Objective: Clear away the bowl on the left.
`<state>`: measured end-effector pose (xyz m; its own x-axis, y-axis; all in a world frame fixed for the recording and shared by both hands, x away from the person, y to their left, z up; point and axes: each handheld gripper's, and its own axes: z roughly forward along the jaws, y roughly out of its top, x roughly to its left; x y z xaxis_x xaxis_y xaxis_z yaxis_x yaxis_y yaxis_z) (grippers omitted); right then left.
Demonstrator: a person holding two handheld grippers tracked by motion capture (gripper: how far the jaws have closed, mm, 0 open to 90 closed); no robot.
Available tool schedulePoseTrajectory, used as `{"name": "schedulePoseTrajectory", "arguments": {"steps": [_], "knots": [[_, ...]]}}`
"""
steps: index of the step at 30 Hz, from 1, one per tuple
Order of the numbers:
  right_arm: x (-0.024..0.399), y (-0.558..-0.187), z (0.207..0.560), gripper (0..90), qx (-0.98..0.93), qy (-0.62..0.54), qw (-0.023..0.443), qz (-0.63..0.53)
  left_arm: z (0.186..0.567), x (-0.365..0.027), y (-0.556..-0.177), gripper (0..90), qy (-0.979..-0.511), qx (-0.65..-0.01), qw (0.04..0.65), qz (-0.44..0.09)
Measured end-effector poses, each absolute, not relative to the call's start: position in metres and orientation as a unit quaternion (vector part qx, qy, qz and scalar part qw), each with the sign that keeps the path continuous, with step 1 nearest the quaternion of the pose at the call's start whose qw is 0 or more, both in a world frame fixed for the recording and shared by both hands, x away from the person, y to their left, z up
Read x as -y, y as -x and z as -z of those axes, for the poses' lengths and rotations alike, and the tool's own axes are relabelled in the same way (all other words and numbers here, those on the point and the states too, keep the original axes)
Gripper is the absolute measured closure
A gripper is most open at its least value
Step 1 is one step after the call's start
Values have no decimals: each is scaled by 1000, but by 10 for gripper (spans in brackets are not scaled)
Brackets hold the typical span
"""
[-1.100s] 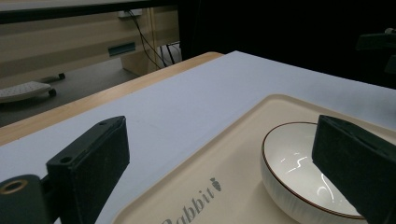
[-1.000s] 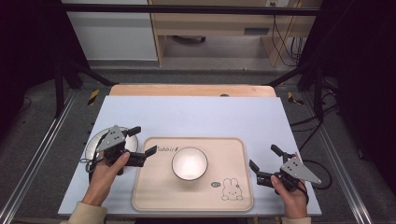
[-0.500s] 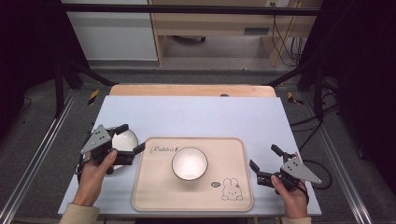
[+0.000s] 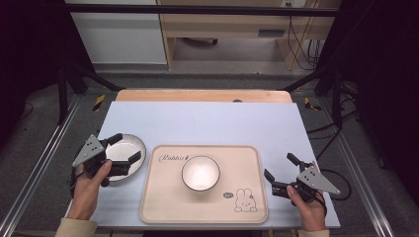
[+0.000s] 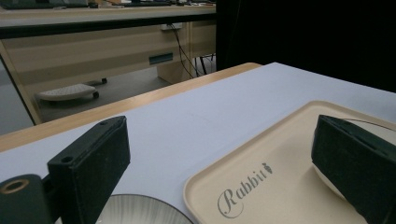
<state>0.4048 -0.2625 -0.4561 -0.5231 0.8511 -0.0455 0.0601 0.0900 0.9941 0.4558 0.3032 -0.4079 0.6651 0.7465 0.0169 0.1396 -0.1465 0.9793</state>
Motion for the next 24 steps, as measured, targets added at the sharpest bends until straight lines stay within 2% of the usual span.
{"name": "schedulePoseTrajectory", "arguments": {"steps": [12,24], "knots": [[263,-405,456,41,-653,-349,344,-578,424,-315,-449,43,-713,-312,571,-263],[263,-405,457,42,-656,-347,344,-575,437,-317,-442,45,-738,-292,564,-228]]}}
